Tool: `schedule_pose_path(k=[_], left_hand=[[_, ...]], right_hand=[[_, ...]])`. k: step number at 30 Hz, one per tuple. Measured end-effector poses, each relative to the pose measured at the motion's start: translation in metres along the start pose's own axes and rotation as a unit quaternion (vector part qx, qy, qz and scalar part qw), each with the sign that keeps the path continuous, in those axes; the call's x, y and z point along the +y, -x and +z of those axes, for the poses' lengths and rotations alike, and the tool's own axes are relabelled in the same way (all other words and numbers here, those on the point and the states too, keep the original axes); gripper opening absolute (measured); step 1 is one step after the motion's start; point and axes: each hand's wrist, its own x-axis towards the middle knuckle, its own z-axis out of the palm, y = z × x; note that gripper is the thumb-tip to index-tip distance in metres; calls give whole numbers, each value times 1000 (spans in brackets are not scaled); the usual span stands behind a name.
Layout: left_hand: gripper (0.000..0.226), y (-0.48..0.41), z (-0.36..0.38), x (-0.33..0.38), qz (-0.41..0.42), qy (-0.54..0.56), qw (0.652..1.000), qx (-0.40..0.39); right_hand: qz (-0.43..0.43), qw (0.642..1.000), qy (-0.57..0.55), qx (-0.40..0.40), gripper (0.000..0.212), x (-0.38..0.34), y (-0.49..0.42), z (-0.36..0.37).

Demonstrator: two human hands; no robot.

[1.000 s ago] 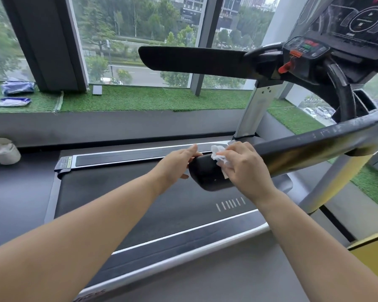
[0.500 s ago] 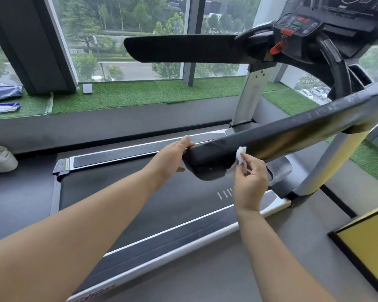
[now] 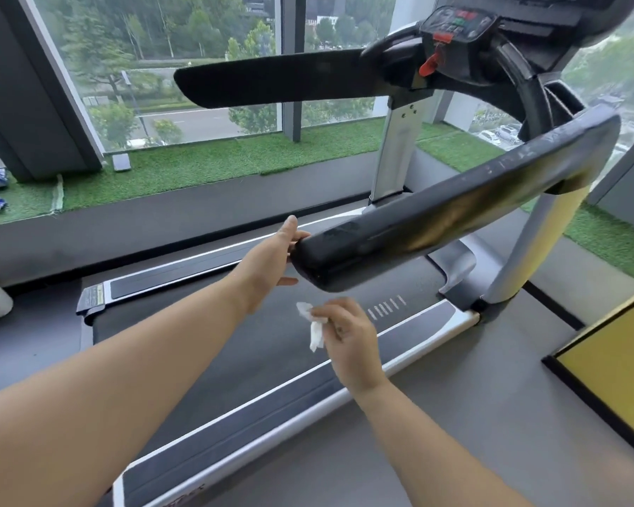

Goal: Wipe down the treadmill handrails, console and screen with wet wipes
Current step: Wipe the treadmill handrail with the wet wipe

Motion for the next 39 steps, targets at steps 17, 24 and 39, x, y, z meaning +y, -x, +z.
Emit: schedule_pose_path(k=[17,24,39], left_hand=[[53,6,-3,-8,-23,84,996,1],[54,10,4,-14,-8,100,995,12],[40,14,-18,-28,-9,73,995,-63]], right_hand=[[-284,930,230,38,10,-7,-57,-7],[-232,917,325,-14,17,54,-27,-38],[110,965,230,-57,12,15,12,-1]])
